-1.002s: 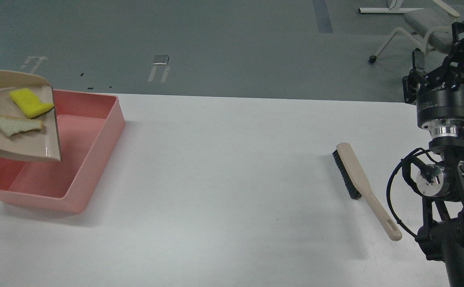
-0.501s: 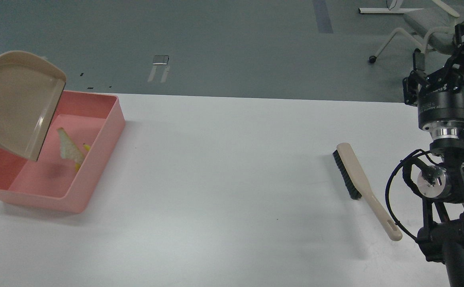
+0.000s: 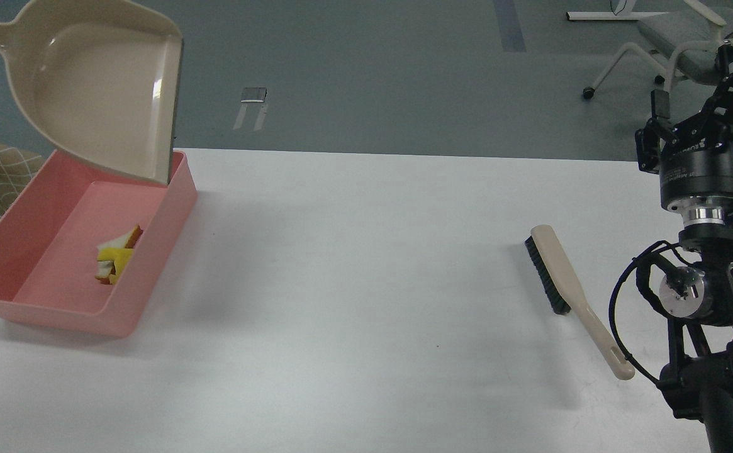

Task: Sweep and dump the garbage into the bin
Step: 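Bring the dustpan back and lower it onto the table with the left gripper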

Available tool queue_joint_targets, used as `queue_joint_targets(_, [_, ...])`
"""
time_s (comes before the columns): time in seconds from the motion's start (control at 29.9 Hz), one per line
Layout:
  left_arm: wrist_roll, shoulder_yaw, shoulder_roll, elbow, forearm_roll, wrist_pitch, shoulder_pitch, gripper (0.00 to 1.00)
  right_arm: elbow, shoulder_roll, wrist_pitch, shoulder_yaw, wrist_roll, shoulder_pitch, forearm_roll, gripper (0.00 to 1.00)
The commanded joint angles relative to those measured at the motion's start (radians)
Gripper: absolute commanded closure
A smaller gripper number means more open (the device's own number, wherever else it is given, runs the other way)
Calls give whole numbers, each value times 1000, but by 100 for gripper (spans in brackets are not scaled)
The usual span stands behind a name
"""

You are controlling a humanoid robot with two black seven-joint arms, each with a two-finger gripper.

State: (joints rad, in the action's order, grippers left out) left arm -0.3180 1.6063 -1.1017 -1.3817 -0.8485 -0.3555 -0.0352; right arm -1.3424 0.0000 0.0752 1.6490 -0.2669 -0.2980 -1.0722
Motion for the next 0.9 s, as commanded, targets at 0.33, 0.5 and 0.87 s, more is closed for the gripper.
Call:
queue_joint_targets(0.33, [69, -431, 474, 32, 9, 142, 267, 100, -61, 0, 0, 6, 0, 106, 0, 3])
queue_joint_targets(0.5, [66, -596, 557, 59, -15, 187, 339, 100, -75, 0, 0, 6, 0, 129, 0, 3])
queue_joint_targets(0.87, [54, -726, 850, 280, -244, 253, 363, 100, -100, 0, -2, 2, 0, 151, 0, 3])
